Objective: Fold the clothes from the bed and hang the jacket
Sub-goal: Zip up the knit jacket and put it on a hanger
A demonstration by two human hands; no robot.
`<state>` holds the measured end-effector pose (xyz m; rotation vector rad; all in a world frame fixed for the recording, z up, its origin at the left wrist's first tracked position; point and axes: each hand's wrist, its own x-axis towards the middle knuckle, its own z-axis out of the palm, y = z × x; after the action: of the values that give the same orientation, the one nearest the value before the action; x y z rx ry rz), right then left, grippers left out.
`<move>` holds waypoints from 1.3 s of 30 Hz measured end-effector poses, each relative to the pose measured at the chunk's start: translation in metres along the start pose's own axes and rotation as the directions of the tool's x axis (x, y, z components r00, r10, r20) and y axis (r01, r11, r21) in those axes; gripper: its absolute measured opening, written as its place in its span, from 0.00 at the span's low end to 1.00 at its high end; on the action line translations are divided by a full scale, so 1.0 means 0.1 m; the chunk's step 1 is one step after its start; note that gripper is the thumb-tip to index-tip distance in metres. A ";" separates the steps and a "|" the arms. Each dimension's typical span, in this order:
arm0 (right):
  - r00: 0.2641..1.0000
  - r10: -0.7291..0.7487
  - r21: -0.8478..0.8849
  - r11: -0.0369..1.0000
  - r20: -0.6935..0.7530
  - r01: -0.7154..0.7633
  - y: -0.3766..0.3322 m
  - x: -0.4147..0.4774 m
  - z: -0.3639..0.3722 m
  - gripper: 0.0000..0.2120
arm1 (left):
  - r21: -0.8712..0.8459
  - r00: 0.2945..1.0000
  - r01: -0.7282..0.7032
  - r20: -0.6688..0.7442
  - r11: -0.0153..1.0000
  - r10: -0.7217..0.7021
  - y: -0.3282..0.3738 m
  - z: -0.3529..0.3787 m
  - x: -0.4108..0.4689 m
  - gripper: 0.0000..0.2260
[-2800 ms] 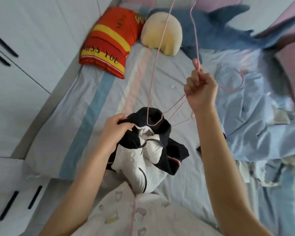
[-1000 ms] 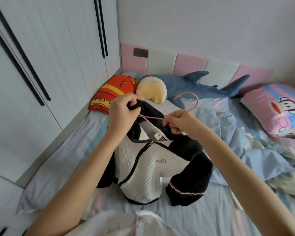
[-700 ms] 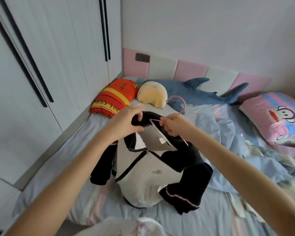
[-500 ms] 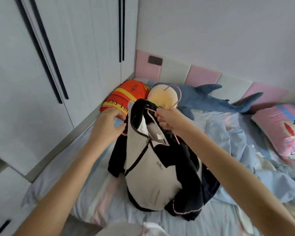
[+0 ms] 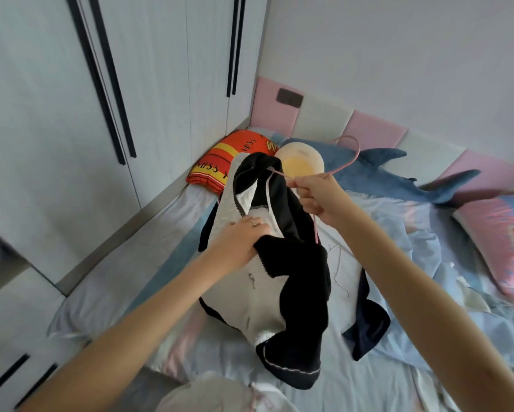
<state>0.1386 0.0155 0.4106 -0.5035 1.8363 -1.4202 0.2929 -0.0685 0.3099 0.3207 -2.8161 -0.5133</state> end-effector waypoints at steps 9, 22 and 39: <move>0.991 0.092 -0.203 0.973 -0.095 -0.109 0.48 0.32 -0.15 0.10 | 0.135 0.914 -0.232 -0.308 0.963 0.263 0.06 -0.54 -0.17 0.01; 0.983 -0.028 -0.335 0.938 0.183 0.089 0.30 0.27 -0.13 0.13 | -0.378 0.920 0.173 0.393 0.910 -0.012 -0.15 -0.34 -0.68 0.14; 0.941 -0.134 -0.278 0.934 0.311 0.225 0.05 -0.09 -0.36 0.12 | -0.369 0.908 0.282 -0.196 0.886 -0.371 -0.93 -0.37 0.08 0.23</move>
<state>0.1175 0.0466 0.4126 -1.0095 1.8135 -1.1027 0.3122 -0.1673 0.3101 0.7438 -2.3714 -0.9321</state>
